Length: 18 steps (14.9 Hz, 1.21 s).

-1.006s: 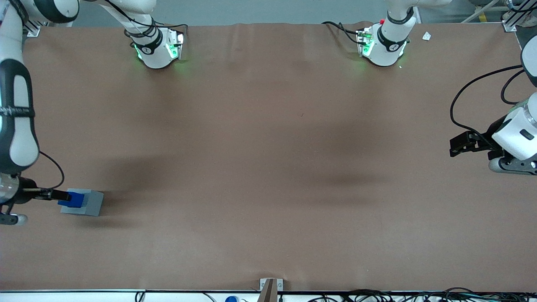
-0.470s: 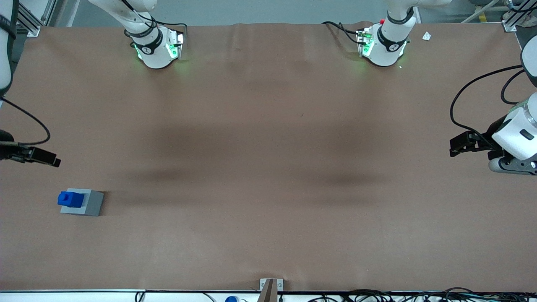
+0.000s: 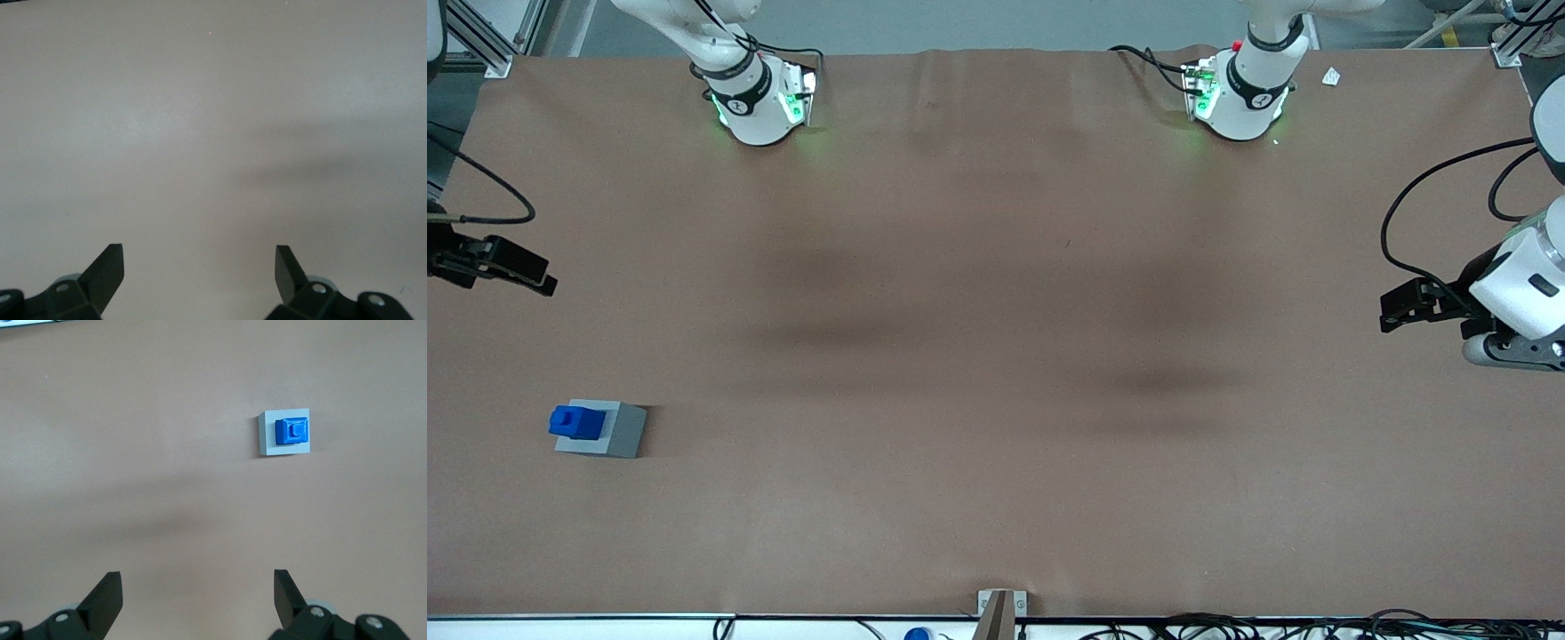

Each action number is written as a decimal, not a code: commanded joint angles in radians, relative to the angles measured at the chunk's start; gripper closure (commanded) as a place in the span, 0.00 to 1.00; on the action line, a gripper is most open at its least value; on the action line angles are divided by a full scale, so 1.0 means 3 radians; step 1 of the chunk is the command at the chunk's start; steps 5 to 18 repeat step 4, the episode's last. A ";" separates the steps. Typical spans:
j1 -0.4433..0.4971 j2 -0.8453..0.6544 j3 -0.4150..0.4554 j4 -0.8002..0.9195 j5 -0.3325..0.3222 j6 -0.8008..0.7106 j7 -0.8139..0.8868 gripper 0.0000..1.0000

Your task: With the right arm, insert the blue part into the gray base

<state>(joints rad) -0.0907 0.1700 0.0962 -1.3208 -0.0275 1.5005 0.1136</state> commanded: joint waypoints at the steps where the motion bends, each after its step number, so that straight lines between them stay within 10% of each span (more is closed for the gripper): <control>1: 0.0006 -0.0045 -0.0009 -0.0087 -0.0041 0.0025 0.0071 0.00; 18: -0.0014 -0.0040 -0.0014 -0.0087 -0.0036 0.0030 0.0051 0.00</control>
